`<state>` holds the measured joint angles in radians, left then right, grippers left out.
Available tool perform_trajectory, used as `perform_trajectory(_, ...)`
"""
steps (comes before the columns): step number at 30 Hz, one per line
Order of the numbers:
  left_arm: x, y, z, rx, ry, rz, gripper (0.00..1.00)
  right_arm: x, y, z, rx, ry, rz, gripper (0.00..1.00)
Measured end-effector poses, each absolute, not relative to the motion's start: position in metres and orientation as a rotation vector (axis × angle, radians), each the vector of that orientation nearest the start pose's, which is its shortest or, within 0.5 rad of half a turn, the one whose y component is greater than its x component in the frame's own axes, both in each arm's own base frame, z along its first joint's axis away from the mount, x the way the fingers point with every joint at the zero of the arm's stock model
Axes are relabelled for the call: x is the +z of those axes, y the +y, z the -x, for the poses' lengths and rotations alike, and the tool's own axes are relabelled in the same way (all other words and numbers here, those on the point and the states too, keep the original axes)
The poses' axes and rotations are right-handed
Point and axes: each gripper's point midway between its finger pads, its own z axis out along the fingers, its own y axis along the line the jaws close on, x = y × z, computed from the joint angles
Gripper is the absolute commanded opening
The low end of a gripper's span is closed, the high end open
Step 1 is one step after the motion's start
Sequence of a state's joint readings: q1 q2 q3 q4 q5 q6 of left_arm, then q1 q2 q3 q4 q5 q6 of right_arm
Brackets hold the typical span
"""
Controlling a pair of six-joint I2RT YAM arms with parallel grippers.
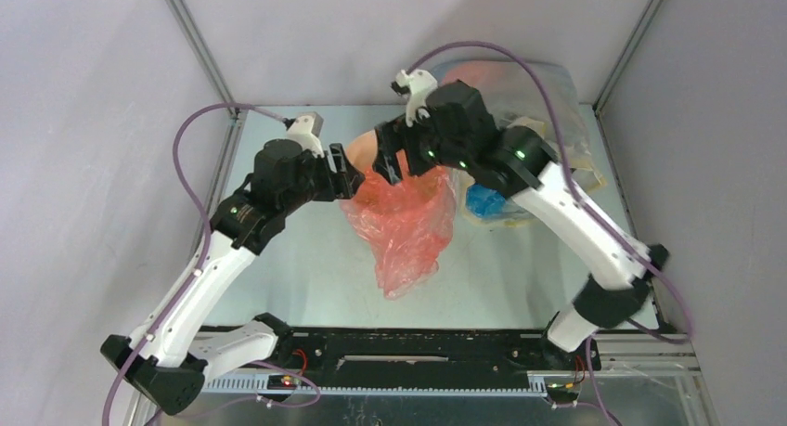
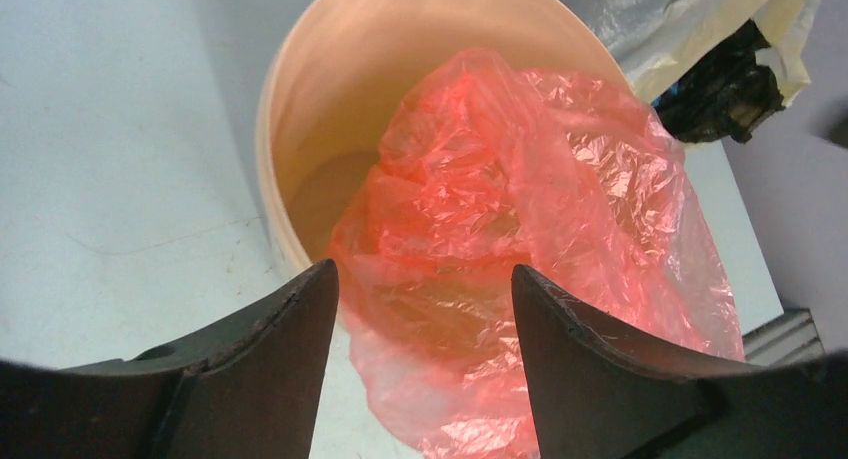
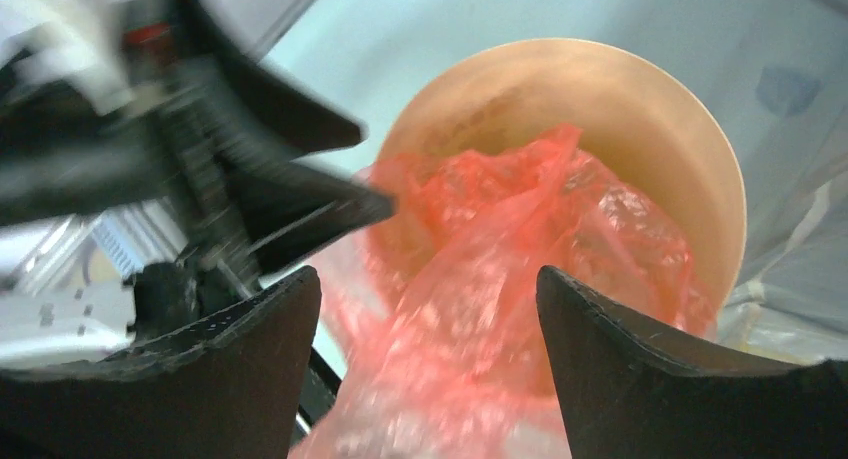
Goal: Put the trash bags into the trash bin
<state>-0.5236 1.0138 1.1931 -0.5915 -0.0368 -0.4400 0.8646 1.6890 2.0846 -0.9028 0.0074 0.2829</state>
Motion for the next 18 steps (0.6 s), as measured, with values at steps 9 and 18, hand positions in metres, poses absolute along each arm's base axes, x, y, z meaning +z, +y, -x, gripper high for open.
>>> perform_trajectory(9, 0.295, -0.199, -0.29, -0.646, 2.101, -0.143, 0.69, 0.358, 0.312, -0.167, 0.666, 1.795, 0.948, 0.79)
perform_trajectory(18, 0.297, -0.203, -0.286, -0.678, 2.098, -0.16, 0.7, 0.257, 0.293, -0.126, 0.53, 1.693, 1.231, 0.77)
